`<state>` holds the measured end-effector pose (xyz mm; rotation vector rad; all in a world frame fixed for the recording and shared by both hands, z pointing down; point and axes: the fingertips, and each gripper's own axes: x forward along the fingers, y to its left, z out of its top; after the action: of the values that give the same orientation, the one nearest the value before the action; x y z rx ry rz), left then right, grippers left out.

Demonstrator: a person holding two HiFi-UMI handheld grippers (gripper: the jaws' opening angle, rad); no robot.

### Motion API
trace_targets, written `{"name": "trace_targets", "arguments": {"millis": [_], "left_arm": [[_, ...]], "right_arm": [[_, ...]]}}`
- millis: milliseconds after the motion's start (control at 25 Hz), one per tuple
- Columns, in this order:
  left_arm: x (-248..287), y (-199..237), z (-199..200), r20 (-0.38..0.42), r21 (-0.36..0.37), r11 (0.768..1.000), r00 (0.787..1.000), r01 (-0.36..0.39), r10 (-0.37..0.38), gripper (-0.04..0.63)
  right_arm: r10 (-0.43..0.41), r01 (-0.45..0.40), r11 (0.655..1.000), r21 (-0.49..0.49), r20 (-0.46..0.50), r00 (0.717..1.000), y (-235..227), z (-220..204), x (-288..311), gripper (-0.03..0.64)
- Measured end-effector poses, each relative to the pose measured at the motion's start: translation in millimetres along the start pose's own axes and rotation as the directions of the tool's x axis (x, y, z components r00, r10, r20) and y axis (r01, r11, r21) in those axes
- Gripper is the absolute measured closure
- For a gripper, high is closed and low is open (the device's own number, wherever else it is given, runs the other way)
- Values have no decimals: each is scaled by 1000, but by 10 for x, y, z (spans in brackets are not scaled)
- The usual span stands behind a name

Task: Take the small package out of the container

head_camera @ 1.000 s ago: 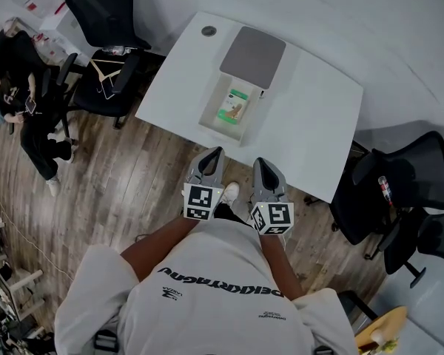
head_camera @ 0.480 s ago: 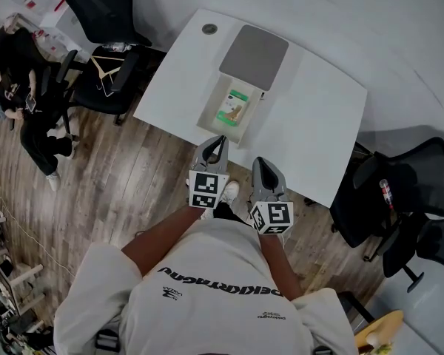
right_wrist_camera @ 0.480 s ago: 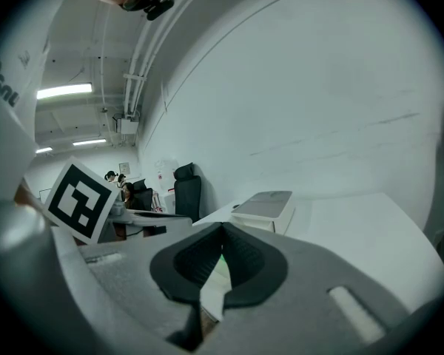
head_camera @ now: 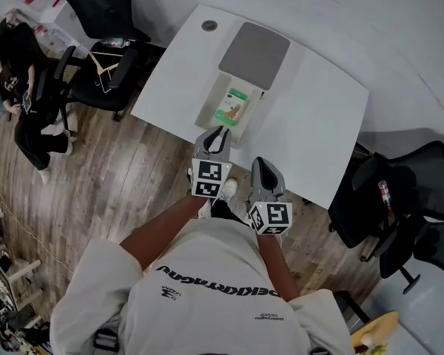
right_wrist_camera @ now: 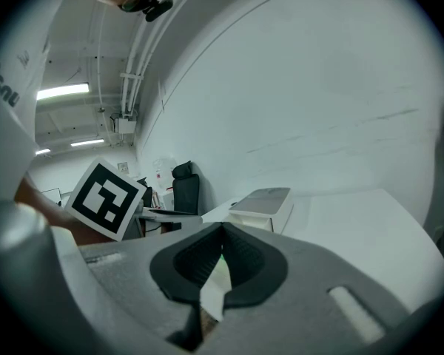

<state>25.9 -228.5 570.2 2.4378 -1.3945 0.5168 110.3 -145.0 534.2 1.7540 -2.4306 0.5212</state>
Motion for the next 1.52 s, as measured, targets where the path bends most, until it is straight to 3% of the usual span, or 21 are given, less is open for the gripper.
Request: {"name": "trace_targets", "arguments": {"millis": [640,1040,1520], "left_arm": [[404,72,-152,-86,-4,1000,996,-7,7,442],[616,147,-219,-148,-23,1000,989,1,-5,317],[833,199,-313,-211,-11,1000,978,3,-6,225]], "right_arm": [[-7,8,1000,8,-27,1000,-104,-82,76,618],[5,-4,1000,15,-37,999,-98,-111,151,618],[8,-7,1000,26,-51,999,-146,-168,155,618]]}}
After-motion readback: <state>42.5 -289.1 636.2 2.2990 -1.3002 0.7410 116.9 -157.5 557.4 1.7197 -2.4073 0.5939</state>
